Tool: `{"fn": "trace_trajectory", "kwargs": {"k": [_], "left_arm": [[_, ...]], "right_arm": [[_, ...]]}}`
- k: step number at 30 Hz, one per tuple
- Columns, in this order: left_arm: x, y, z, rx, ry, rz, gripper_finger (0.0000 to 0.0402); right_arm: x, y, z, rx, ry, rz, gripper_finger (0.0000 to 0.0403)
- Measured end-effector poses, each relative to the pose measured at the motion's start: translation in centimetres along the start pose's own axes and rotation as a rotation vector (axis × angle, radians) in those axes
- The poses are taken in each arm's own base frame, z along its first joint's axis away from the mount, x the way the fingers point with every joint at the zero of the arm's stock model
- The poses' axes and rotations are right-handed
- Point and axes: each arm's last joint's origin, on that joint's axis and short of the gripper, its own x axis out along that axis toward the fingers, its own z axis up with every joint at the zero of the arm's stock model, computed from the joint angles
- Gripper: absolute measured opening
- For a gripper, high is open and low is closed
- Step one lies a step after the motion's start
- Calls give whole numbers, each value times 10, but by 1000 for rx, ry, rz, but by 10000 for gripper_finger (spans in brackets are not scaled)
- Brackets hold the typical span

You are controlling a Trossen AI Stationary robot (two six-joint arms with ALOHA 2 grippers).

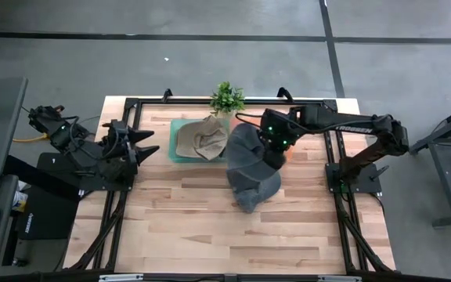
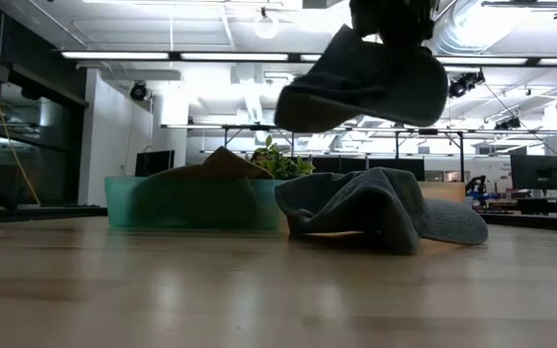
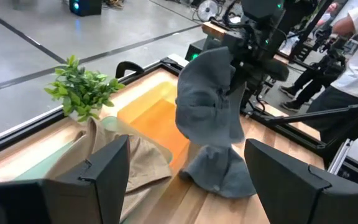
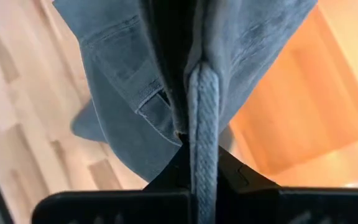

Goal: Pick & Place hat
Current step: Put the left blue cap into the orange bin

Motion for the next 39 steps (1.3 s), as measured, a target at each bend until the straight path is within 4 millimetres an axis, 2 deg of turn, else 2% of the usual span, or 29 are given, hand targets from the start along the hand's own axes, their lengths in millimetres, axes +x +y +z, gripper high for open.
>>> {"fn": "trace_trajectory", "kwargs": {"k": [12, 23, 29, 39], "left_arm": [[-2, 4, -1, 11, 41, -32, 275], [-2, 3, -1, -3, 34, -30, 275], [-2, 1, 4, -85, -26, -14, 275], [-3, 3, 6, -167, -77, 30, 275]], "right_arm": [[-7, -51, 1, -57, 79, -152, 4], [-11, -89, 11, -350, 70, -203, 4], [5, -110, 19, -427, 101, -82, 4], [30, -152, 24, -408, 127, 139, 4]]}}
